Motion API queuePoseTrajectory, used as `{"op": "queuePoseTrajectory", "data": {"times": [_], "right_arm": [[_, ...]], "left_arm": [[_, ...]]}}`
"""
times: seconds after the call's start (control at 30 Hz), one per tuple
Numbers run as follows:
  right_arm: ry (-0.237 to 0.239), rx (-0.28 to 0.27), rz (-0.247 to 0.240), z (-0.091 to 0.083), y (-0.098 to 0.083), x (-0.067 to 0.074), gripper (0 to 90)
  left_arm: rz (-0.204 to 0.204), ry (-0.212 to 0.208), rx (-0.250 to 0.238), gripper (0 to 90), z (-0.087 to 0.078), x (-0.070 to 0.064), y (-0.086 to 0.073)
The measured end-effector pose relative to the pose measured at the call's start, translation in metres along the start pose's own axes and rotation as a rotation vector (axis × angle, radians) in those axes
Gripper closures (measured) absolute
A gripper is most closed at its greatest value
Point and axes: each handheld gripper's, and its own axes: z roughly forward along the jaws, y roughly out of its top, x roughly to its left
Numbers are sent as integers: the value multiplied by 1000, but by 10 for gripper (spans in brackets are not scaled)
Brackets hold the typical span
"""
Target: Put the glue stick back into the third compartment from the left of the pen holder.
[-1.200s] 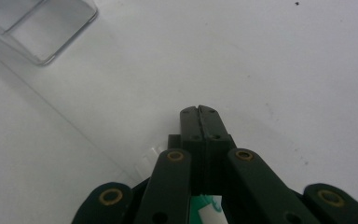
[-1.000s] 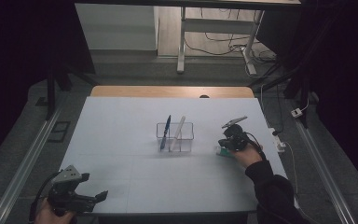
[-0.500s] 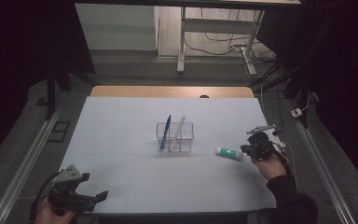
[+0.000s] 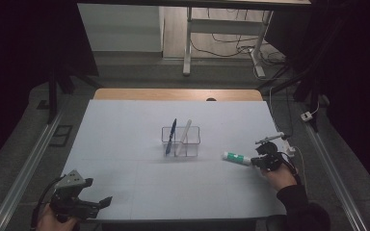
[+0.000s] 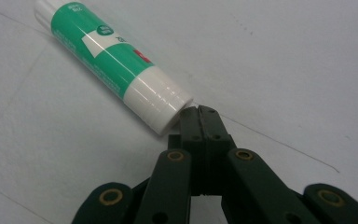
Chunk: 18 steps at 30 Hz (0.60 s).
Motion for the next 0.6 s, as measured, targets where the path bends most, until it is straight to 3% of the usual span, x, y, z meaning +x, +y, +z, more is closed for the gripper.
{"op": "queuePoseTrajectory", "data": {"times": [0.13, 0.6], "right_arm": [[16, -2, 13, 4, 4, 1, 896], [37, -9, -36, 19, 26, 17, 896]], "left_arm": [[0, 0, 1, 28, 0, 0, 0], [-1, 0, 1, 29, 0, 0, 0]]}}
